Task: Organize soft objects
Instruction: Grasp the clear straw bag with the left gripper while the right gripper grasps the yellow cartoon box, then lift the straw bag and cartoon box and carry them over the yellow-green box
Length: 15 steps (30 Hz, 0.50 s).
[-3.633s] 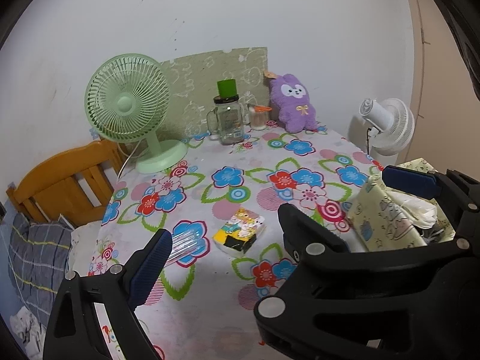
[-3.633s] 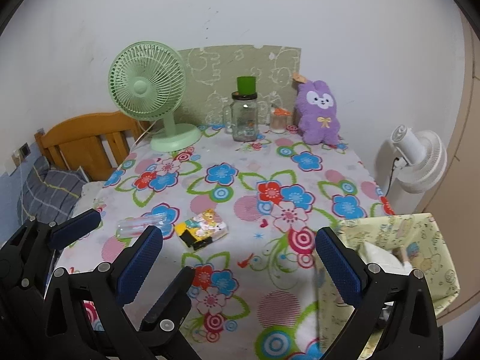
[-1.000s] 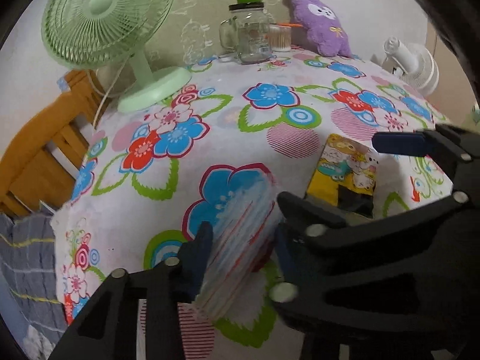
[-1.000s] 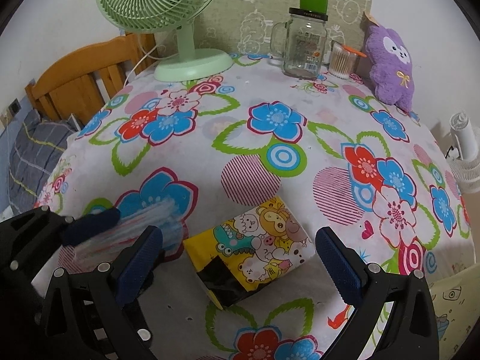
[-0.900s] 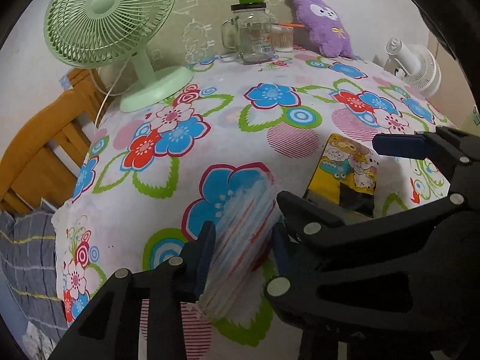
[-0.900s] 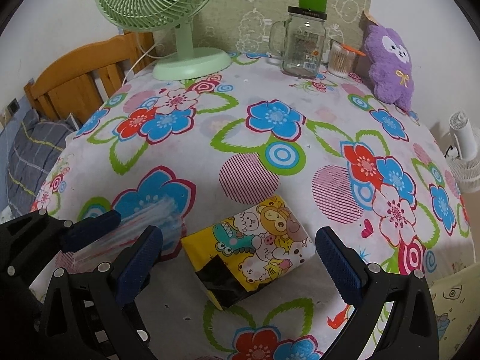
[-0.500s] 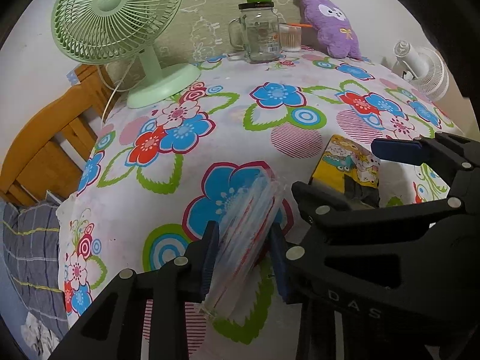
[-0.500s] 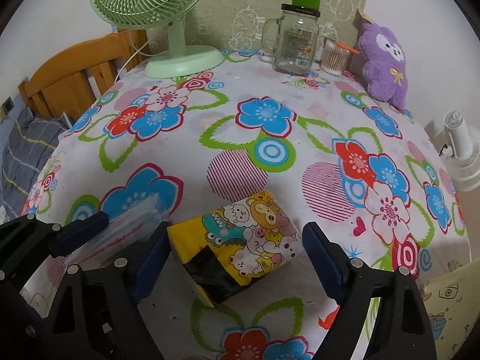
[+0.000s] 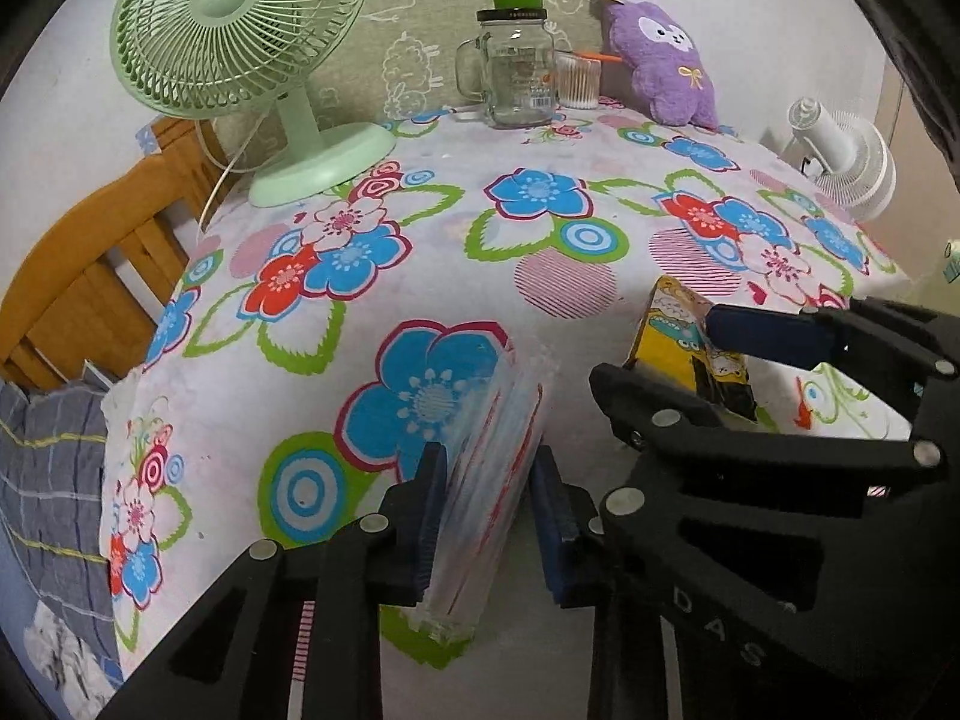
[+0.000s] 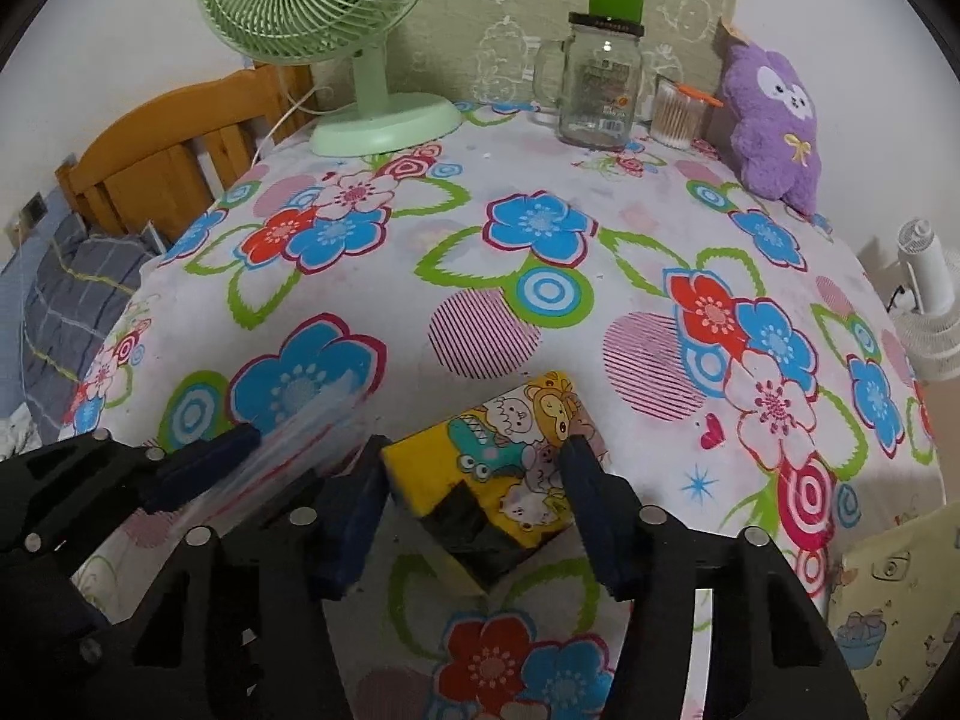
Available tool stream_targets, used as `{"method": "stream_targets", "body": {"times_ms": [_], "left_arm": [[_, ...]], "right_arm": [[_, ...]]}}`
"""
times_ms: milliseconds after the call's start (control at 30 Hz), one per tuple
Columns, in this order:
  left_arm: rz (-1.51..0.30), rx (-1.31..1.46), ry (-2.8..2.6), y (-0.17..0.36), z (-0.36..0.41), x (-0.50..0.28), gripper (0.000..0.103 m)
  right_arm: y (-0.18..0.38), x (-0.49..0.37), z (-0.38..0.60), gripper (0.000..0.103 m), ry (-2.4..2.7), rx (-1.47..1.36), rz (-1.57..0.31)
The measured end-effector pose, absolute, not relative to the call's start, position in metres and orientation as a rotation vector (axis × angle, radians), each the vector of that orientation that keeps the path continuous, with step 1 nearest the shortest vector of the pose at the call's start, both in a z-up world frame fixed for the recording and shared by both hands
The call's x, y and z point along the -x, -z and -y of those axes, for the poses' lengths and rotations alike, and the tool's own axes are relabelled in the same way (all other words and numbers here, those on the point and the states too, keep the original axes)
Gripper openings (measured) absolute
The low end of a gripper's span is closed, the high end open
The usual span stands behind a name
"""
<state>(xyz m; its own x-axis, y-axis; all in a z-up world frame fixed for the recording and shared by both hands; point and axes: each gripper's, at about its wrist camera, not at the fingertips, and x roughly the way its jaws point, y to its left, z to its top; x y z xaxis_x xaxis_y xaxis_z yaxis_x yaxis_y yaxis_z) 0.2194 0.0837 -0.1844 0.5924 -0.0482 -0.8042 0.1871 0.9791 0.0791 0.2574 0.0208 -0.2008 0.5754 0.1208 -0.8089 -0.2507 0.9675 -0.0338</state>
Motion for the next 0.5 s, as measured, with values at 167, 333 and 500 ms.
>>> {"method": "stream_targets", "body": {"times_ms": [167, 333, 500], "left_arm": [[-0.924, -0.172, 0.124, 0.185, -0.077, -0.212, 0.027], [-0.927, -0.166, 0.125, 0.185, -0.073, -0.205, 0.027], [-0.929, -0.161, 0.127, 0.184, -0.068, -0.200, 0.027]], "right_arm": [[0.200, -0.249, -0.016, 0.058, -0.233, 0.151, -0.940], [0.199, -0.238, -0.007, 0.058, -0.238, 0.138, -0.952], [0.198, -0.232, 0.001, 0.059, -0.233, 0.135, -0.959]]}}
